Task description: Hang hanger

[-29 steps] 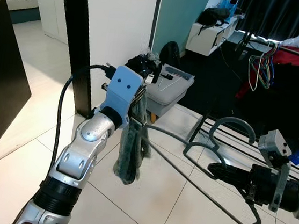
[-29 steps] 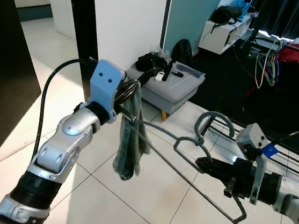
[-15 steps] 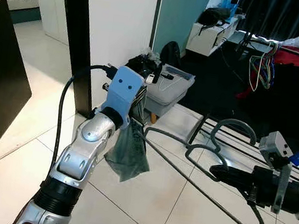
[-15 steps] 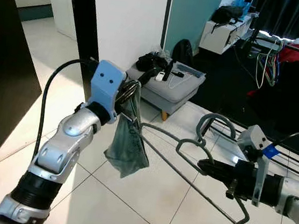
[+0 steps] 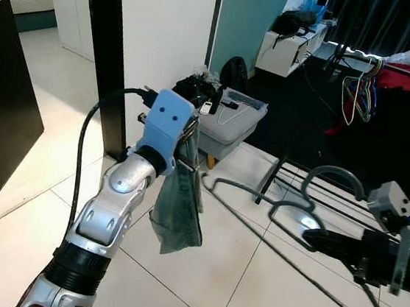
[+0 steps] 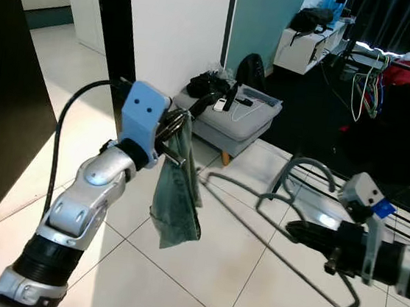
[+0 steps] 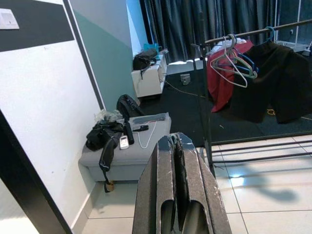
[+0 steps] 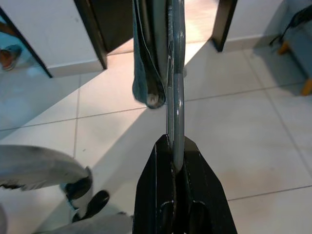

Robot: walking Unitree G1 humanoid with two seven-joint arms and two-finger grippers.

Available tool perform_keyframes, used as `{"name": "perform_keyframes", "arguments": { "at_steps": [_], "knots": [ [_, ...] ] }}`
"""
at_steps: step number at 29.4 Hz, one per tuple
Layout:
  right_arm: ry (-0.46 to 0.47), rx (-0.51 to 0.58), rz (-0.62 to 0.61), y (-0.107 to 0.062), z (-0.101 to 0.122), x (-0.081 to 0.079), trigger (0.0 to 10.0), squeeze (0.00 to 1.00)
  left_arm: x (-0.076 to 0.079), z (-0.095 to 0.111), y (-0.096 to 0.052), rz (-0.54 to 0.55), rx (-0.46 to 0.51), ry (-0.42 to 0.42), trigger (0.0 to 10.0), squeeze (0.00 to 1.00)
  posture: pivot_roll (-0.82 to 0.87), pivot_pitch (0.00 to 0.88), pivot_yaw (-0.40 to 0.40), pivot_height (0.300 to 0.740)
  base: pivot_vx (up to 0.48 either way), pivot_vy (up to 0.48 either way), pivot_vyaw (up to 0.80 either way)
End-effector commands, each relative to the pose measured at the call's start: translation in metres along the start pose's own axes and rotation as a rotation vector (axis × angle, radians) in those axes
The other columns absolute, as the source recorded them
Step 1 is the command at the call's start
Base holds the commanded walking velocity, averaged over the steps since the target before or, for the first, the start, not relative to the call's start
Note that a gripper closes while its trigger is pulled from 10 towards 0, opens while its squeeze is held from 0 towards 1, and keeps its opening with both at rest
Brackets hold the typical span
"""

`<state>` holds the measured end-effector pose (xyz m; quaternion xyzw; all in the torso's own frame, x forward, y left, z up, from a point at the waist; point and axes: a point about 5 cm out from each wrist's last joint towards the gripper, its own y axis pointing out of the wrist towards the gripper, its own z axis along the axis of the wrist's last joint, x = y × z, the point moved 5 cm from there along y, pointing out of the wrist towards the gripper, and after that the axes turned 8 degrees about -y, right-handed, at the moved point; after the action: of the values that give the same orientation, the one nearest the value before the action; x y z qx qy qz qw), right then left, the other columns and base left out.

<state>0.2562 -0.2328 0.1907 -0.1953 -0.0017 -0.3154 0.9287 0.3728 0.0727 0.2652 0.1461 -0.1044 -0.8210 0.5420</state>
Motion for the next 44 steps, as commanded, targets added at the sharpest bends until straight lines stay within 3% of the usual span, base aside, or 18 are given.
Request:
{"name": "perform_keyframes", "arguments": {
  "at_steps": [1, 13, 25, 32, 38, 44],
  "knots": [
    [-0.010, 0.003, 0.016, -0.002, 0.001, -0.002, 10.0, 0.00, 0.001, 0.004, 0.001, -0.007, 0.012, 0.021, 10.0, 0.00, -0.03, 0.045, -0.050, 0.740, 0.000, 0.000, 0.00],
    [0.035, 0.007, 0.066, 0.014, -0.011, -0.017, 10.0, 0.00, 0.005, 0.004, 0.002, -0.020, 0.014, 0.015, 10.0, 0.00, -0.03, 0.047, -0.047, 0.740, 0.000, 0.000, 0.00],
    [0.001, 0.105, -0.013, 0.032, 0.007, -0.004, 10.0, 0.00, 0.006, 0.006, 0.002, -0.022, 0.018, 0.013, 10.0, 0.00, -0.02, 0.046, -0.052, 0.740, 0.000, 0.000, 0.00],
    [-0.002, 0.098, 0.036, 0.036, 0.007, -0.011, 10.0, 0.00, 0.008, 0.007, 0.002, -0.022, 0.021, 0.010, 10.0, 0.00, -0.02, 0.041, -0.058, 0.740, 0.000, 0.000, 0.00],
    [-0.007, 0.027, 0.084, 0.026, -0.002, -0.018, 10.0, 0.00, 0.007, 0.006, 0.002, -0.020, 0.022, 0.011, 10.0, 0.00, -0.02, 0.034, -0.059, 0.740, 0.000, 0.000, 0.00],
    [-0.006, -0.024, 0.060, 0.010, -0.008, -0.012, 10.0, 0.00, 0.006, 0.007, 0.002, -0.020, 0.024, 0.012, 10.0, 0.00, -0.03, 0.028, -0.055, 0.740, 0.000, 0.000, 0.00]
  ]
}}
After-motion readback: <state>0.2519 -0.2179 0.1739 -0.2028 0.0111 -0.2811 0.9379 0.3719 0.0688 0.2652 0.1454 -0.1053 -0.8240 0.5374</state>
